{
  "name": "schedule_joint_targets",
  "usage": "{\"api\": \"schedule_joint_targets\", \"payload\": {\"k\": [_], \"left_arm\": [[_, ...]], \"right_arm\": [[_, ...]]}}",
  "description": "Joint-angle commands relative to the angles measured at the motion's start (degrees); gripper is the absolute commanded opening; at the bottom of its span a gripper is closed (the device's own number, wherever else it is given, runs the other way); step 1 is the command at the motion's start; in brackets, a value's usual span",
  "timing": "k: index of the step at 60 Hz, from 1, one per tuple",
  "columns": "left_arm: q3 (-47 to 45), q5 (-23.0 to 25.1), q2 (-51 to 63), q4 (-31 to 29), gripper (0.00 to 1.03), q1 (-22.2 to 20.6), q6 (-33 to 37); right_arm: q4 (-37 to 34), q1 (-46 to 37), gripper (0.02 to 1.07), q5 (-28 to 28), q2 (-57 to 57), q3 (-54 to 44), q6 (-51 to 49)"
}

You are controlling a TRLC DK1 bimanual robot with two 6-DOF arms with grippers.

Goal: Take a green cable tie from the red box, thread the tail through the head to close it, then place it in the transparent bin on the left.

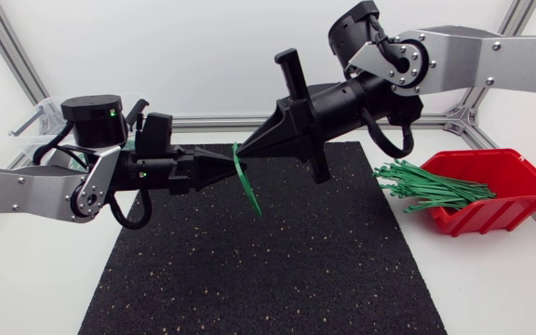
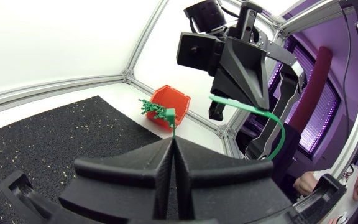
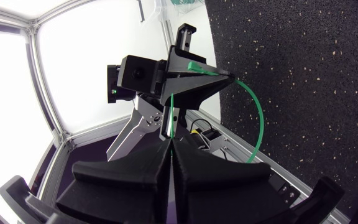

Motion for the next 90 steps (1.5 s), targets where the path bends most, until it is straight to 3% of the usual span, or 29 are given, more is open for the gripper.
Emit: {"api": "schedule_joint_targets", "payload": {"k": [1,15,38,90], "left_arm": [[-1.9,-0.1,1.7,3.0,0.04,-0.6,-2.6],[-2.7,-0.1,3.3,9.6,0.04,-0.5,-6.0],[-3.7,-0.1,6.0,15.4,0.04,0.3,-7.7],[-4.1,-0.1,5.6,17.2,0.04,0.6,-8.8]], "right_arm": [[0.8,-0.9,0.07,0.0,-0.8,-1.6,2.2],[1.8,-0.9,0.07,-0.3,1.4,-1.7,2.8],[3.3,-1.0,0.07,-0.5,4.7,-1.9,3.2],[3.6,-0.4,0.07,-1.2,5.8,-1.5,3.5]]}}
